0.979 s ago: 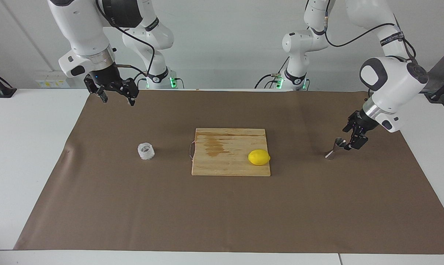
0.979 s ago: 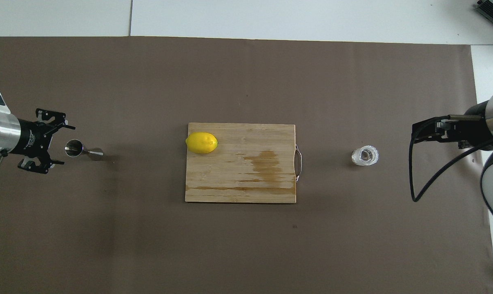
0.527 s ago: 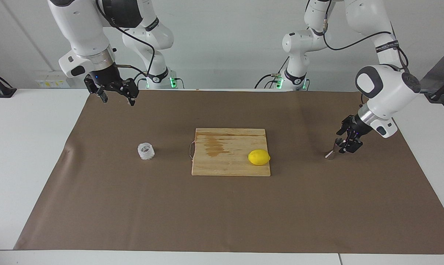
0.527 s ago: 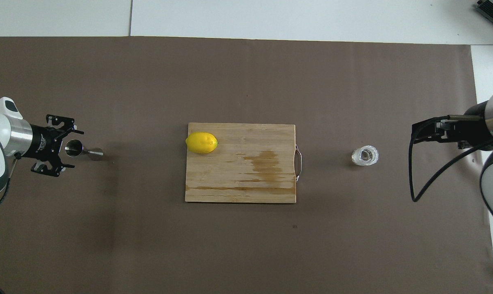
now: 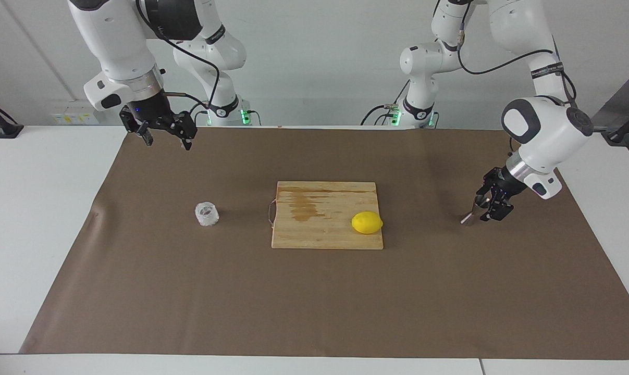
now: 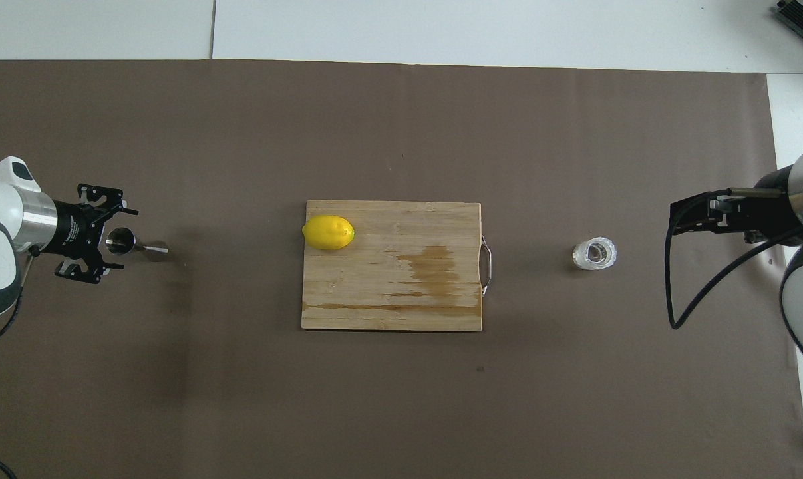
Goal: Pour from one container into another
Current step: 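Open the left gripper and reach toward the small metal cup, then close the left gripper on the metal cup and lift it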
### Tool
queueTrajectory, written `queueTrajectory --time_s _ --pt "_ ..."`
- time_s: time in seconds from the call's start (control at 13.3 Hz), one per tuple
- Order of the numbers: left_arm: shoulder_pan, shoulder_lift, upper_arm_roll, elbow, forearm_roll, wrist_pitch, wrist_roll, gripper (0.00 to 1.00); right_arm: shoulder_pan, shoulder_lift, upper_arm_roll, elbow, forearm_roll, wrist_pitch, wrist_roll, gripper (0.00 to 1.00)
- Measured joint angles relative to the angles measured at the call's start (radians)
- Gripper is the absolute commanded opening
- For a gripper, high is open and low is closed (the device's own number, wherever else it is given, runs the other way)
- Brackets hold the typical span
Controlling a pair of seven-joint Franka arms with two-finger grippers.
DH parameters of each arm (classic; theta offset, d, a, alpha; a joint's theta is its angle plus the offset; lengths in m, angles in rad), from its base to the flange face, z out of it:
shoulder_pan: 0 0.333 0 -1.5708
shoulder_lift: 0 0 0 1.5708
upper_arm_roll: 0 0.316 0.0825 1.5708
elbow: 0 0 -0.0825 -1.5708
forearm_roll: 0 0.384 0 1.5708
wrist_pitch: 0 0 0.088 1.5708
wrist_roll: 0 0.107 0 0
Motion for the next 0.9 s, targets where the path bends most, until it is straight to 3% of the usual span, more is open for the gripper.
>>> queueTrajectory --time_s 0.08,0.53,0.9 --pt "0.0 0.0 0.0 -0.002 0.0 0.004 0.0 0.74 0.0 0.0 0.0 0.0 0.0 0.0 0.0 1.0" --pt "0.0 0.0 -0.002 -0.007 0.0 0.012 0.0 0.58 0.0 0.0 0.0 -0.001 0.0 0.0 0.0 1.0" --pt "0.0 0.0 -0.002 -0.008 0.0 0.015 0.0 0.37 0.0 0.0 0.0 -0.001 0.0 0.0 0.0 1.0"
